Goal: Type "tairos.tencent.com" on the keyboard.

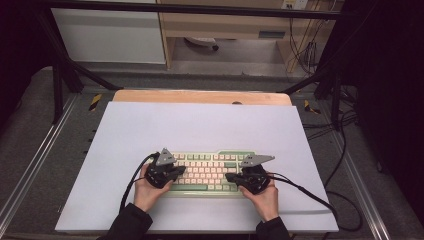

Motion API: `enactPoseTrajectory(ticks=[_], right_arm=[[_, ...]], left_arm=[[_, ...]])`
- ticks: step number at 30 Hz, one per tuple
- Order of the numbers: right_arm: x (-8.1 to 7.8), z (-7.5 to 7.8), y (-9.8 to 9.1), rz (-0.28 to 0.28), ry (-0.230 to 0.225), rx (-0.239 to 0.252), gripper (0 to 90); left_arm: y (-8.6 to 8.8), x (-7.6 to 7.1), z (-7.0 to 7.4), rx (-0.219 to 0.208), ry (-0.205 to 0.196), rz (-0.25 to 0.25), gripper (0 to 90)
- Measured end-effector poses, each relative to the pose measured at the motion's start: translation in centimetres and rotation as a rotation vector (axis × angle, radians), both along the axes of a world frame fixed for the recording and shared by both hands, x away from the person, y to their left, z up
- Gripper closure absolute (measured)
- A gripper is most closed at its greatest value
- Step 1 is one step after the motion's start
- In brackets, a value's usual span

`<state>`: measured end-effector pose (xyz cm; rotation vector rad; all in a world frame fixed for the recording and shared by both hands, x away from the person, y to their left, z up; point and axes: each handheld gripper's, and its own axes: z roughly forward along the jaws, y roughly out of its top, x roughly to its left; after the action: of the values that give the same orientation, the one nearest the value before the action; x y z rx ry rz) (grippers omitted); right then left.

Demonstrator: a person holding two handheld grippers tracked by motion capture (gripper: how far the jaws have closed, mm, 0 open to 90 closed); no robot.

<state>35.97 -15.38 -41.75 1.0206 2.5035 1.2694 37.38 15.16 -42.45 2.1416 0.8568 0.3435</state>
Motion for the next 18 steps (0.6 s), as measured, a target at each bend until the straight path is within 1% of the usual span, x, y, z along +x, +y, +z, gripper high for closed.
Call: enactPoseTrajectory(ticks=[2, 6, 10, 18], right_arm=[[0.0, 0.0, 0.0, 0.001, 0.001, 0.0, 90.0], [0.0, -0.1, 0.0, 0.003, 0.001, -0.004, 90.0], [0.0, -0.1, 0.0, 0.006, -0.002, -0.009, 90.0], [0.0, -0.1, 0.0, 0.004, 0.001, -0.009, 90.0]], left_arm=[[0.2, -0.2, 0.0, 0.006, -0.003, 0.0, 90.0], [0.7, -0.4, 0.2, -0.007, -0.006, 0.005, 90.0], [0.9, -0.6, 0.3, -0.01, -0.006, 0.004, 90.0], [1.8, -0.6, 0.6, -0.019, -0.008, 0.02, 90.0]])
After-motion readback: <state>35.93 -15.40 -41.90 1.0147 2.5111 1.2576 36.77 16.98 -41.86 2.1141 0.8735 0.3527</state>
